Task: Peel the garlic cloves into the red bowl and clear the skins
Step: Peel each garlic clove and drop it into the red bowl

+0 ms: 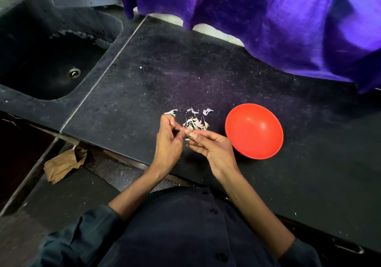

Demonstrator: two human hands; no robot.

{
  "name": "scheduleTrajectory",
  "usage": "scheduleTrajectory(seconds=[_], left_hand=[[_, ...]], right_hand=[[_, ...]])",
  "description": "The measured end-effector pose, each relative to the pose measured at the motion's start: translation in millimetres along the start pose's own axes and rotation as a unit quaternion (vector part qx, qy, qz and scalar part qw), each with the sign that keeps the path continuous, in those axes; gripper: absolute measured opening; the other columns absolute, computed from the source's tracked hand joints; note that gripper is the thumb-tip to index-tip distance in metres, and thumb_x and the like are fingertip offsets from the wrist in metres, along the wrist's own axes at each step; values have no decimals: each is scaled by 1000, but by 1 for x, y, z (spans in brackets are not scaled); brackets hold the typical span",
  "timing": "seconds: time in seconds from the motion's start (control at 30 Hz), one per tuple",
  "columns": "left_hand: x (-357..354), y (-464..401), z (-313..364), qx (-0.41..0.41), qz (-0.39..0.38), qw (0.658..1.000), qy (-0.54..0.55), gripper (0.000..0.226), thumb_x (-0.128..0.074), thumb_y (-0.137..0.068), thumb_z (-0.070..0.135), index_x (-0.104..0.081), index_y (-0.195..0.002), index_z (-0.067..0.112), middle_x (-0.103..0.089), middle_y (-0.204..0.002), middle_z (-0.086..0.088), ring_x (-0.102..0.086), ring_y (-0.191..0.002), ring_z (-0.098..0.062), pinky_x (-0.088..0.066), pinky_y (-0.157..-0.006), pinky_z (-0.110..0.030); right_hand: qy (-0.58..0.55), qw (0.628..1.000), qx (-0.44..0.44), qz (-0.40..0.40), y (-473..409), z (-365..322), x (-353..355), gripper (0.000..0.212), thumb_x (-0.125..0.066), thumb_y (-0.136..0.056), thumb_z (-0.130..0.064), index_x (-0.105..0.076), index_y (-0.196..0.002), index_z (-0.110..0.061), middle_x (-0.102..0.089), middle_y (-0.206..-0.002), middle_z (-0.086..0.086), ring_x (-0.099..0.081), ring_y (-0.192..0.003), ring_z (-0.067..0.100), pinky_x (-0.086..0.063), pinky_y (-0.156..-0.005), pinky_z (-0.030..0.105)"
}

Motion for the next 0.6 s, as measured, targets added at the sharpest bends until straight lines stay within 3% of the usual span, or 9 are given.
scheduleTrajectory(seconds=[0.1,0.17,0.3,0.4,0.47,0.5,0.53,0.6], left_hand=[[0,-1,-8,36,14,999,9,31,-60,-82,10,-33,-84,25,-53,-69,6,-59,-71,-30,-52,-75,-51],[-1,-2,-12,74,24,996,39,35,-59,-87,-2,-33,-84,21,-53,-67,1,-60,-65,-26,-54,-70,-44],[-7,-3,-15,151,32,977,147,38,-51,-89,-15,-31,-84,16,-48,-59,0,-59,-49,-13,-52,-62,-28],[-4,-3,-15,150,32,978,138,40,-52,-89,-16,-29,-84,17,-46,-61,0,-58,-49,-10,-52,-64,-30],[-2,-2,-15,142,36,982,120,41,-55,-88,-14,-30,-83,18,-48,-64,-3,-58,-56,-19,-51,-67,-36],[-1,-3,-15,131,36,986,101,41,-57,-88,-12,-30,-83,18,-49,-66,-3,-58,-61,-24,-51,-70,-41],[1,-3,-15,118,35,989,79,42,-59,-87,-11,-30,-83,19,-50,-66,-2,-57,-64,-26,-51,-74,-45],[4,-4,-14,97,33,993,52,43,-61,-86,-10,-31,-85,20,-51,-65,1,-58,-67,-27,-50,-78,-49]], right_hand=[[99,991,93,14,2,-10,-3,11,-70,-81,3,-73,-92,4,-74,-89,15,-70,-73,19,-57,-66,25],[181,969,166,22,3,-15,-5,11,-72,-81,2,-75,-91,-3,-75,-86,10,-72,-76,17,-57,-68,25],[374,861,344,30,6,-22,-5,14,-73,-81,-2,-77,-91,-11,-72,-83,-3,-68,-74,7,-56,-70,28],[448,792,415,6,10,-21,-7,14,-71,-83,-1,-76,-94,-7,-71,-87,2,-67,-77,11,-55,-72,27],[470,768,435,-5,11,-21,-8,14,-71,-83,-1,-76,-95,-6,-71,-88,3,-66,-78,11,-54,-74,24],[471,771,430,-4,10,-22,-9,13,-71,-83,-2,-76,-94,-7,-71,-87,2,-66,-76,11,-53,-73,22],[454,796,402,5,8,-22,-8,12,-72,-82,-3,-77,-91,-10,-72,-85,1,-67,-74,10,-54,-71,22],[321,916,239,19,-2,-20,-3,13,-72,-81,-1,-77,-84,-13,-73,-77,0,-67,-67,11,-56,-66,24]])
Point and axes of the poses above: each hand's wrist, its own y-axis away from the middle knuckle, its own x-axis out of the back of the hand, z = x × y, the point moved 5 cm from there along -y, towards the middle knuckle
